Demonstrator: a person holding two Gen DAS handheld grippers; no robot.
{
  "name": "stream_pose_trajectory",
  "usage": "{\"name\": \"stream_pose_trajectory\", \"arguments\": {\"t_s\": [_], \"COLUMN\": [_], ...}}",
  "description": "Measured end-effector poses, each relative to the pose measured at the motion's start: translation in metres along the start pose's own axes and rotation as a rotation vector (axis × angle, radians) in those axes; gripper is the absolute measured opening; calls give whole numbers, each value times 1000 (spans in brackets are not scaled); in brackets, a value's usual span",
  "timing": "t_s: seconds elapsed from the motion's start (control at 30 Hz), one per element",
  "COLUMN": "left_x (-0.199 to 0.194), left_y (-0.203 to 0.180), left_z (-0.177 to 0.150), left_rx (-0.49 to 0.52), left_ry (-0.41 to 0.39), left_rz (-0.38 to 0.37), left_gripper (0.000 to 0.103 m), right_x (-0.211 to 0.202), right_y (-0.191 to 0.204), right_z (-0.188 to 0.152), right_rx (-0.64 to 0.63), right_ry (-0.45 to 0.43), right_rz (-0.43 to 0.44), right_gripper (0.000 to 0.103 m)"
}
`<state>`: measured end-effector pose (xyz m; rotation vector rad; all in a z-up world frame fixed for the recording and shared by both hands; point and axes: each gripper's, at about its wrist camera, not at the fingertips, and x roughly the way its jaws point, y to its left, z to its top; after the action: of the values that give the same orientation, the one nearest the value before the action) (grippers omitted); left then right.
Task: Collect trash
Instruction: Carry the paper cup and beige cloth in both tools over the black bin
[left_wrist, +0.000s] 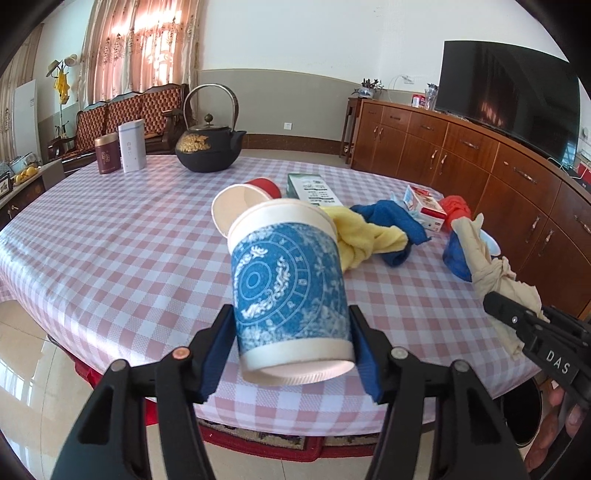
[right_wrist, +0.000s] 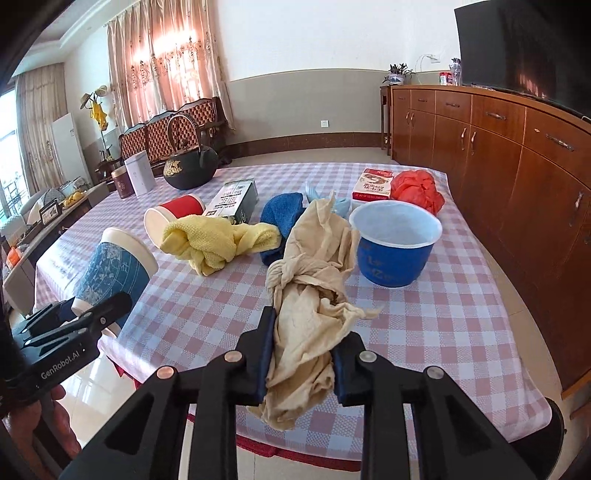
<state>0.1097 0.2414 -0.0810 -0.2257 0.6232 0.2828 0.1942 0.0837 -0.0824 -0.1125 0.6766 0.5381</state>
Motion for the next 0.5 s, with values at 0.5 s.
{"name": "stream_pose_trajectory", "arguments": {"t_s": [0.5], "left_x": [-36], "left_y": [-77], "left_z": [-11], "left_rx": [114], "left_ry": [-10], "left_rz": [-118], "left_gripper": [61], "right_x": [-78], "right_y": [-55], "right_z": [-15], "right_rx": [57], "right_ry": [-64], "right_rz": [-90], "right_gripper": [28]}}
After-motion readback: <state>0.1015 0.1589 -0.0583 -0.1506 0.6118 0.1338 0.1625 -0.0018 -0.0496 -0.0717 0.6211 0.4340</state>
